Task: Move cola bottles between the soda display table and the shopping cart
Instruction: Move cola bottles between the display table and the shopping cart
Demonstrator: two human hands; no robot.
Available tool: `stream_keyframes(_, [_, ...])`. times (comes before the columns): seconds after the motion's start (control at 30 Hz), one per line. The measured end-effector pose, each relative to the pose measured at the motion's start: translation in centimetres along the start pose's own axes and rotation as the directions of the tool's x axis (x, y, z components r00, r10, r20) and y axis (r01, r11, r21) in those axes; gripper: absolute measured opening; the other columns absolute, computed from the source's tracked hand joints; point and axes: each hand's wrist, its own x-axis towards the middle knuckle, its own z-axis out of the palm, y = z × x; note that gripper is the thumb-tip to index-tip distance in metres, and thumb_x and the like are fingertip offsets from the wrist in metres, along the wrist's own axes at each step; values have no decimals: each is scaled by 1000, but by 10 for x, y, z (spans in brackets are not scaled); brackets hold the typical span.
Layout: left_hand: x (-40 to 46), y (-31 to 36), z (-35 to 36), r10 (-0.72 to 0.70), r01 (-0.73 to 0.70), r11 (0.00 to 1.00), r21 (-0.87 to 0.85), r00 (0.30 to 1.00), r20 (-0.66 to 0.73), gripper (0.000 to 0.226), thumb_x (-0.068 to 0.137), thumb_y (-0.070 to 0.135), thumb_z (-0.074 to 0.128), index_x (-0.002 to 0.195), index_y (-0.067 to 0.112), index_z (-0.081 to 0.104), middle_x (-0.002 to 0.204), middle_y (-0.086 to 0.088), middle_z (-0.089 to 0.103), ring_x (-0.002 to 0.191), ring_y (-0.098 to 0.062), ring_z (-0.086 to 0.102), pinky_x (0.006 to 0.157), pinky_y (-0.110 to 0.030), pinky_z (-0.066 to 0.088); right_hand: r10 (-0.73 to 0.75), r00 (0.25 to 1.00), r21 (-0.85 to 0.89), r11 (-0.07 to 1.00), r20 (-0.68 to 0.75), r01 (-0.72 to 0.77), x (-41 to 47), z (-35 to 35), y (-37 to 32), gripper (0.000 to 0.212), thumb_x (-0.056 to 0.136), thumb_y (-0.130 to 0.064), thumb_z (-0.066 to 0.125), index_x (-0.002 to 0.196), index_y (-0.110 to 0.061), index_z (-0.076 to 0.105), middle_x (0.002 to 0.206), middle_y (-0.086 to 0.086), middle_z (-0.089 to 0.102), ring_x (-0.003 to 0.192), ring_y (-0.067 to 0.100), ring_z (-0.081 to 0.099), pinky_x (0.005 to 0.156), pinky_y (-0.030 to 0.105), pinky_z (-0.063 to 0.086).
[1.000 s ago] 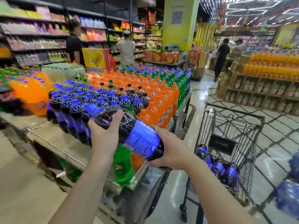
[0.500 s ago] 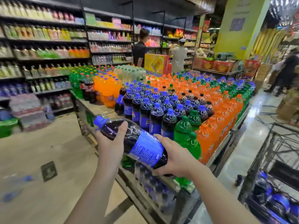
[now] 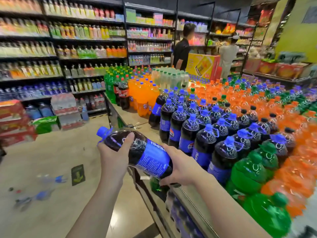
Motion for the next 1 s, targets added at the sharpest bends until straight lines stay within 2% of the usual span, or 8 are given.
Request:
stream_keyframes(0.13, [60,-1,25,9,-9,1000,-3,999,-37,63,85,33,87,129,17,46,116,5,63,101,-5,65,80,-26,52,-34,999,-11,999,12,35,75,-4,22,126,61,-55,91,160,-38,14,152,-12,42,138,15,40,107,43,43])
stream_keyframes(0.23, [107,-6,40,14,-15,1000,-3,997,-70,66,83,33,89,133,13,51,120,-3,69,105,-15,71,83,-29,56,-61,998,-3,998,7,61,128,-6,39,125,58,-56,90,158,-40,17,147,-10,47,134,18,45,107,44,44])
stream_keyframes(0.33, [148,-10,54,34,-35,999,-5,995,-89,66,84,31,89,137,13,53,121,-3,70,103,-11,72,73,-20,55,-97,995,-1,995,1,97,173,-11,49,121,61,-51,91,158,-36,21,149,-11,46,135,16,43,107,39,42])
stream_keyframes(0.47, [198,-12,69,42,-43,999,-8,994,-104,65,83,30,89,134,15,52,118,1,69,105,-11,70,79,-25,54,-113,994,14,993,-7,114,228,-8,61,119,64,-46,92,159,-35,21,150,-11,45,136,14,41,103,32,38])
stream_keyframes(0.6, [257,-22,82,34,-35,999,-1,995,-96,65,82,29,89,132,14,50,116,1,68,101,-9,69,80,-24,53,-102,994,66,992,-39,104,286,6,73,120,58,-47,93,156,-41,23,150,-17,45,134,9,44,108,37,44])
stream_keyframes(0.77, [347,-39,100,39,-40,999,28,999,11,65,78,28,91,131,18,54,115,1,71,104,-13,71,87,-29,55,12,992,94,996,-122,-1,357,30,85,115,58,-44,94,153,-39,30,144,-17,48,131,10,47,107,37,43])
stream_keyframes(0.9, [421,-44,118,34,-48,995,87,988,153,86,59,48,94,132,26,53,121,3,70,110,-15,70,98,-39,57,158,962,139,982,-223,-129,410,51,89,111,59,-36,96,153,-33,36,146,-17,47,128,3,44,109,25,37])
stream_keyframes(1.0, [466,-46,136,52,-94,985,142,961,272,73,65,36,99,123,29,57,118,2,69,110,-17,68,98,-40,56,286,918,144,956,-276,-255,444,67,96,119,63,-39,95,159,-29,25,159,-11,35,143,11,35,113,26,30])
